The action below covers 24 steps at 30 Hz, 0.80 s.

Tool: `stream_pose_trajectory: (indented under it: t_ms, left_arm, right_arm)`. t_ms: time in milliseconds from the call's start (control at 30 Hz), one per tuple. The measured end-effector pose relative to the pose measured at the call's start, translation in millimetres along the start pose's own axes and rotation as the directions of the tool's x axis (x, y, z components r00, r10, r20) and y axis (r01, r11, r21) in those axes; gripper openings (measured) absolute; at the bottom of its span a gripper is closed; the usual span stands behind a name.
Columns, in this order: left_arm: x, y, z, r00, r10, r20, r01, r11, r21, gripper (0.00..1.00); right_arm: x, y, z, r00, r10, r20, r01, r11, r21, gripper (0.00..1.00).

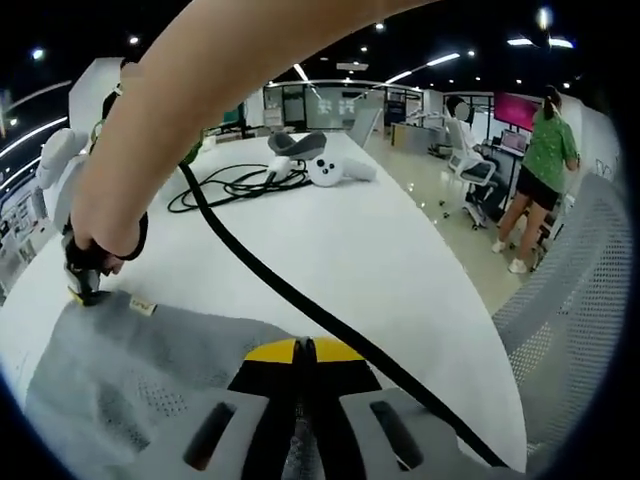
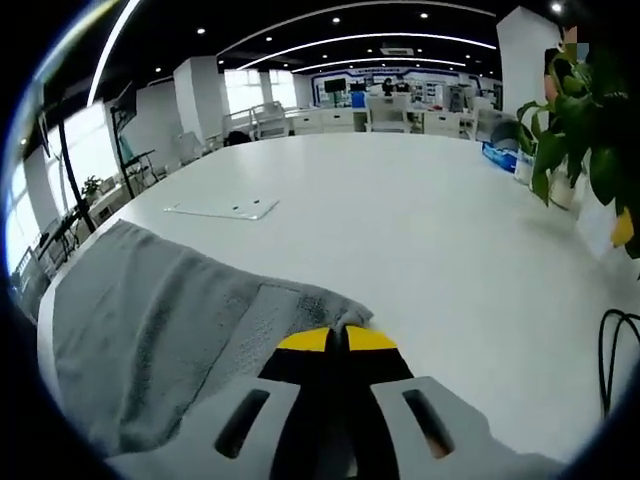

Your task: Fold the towel on the table until its edges align and the towel forms a compact rectangular stack.

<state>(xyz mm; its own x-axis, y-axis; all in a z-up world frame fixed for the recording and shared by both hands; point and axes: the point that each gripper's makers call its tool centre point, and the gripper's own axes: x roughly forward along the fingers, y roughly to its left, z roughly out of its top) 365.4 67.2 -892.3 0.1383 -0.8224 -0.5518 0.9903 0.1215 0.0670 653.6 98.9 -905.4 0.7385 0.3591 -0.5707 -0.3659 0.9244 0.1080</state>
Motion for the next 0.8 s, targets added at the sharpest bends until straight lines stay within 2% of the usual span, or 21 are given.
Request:
stream_pose_trajectory:
  t_ms: [367, 633, 800]
  left_arm:
    - [-16, 6.5, 13.8, 0.999, 0.035, 0.031, -0.034, 0.999, -0.022, 0.03]
    - [-40, 11.0, 32.2, 0.995, 0.066, 0.078, -0.064, 0.998, -0.029, 0.03]
    - [-49, 9.0, 35.6, 0.994, 0.077, 0.083, -0.076, 0.997, -0.02, 0.03]
  right_arm:
    - [-14, 6, 23.6, 0.999, 0.014, 0.05, -0.016, 0.999, 0.038, 0.01]
    - [-27, 18, 40.0, 0.994, 0.056, 0.092, -0.062, 0.996, 0.058, 0.01]
    - [-39, 25, 53.3, 0.99, 0.071, 0.123, -0.081, 0.994, 0.075, 0.01]
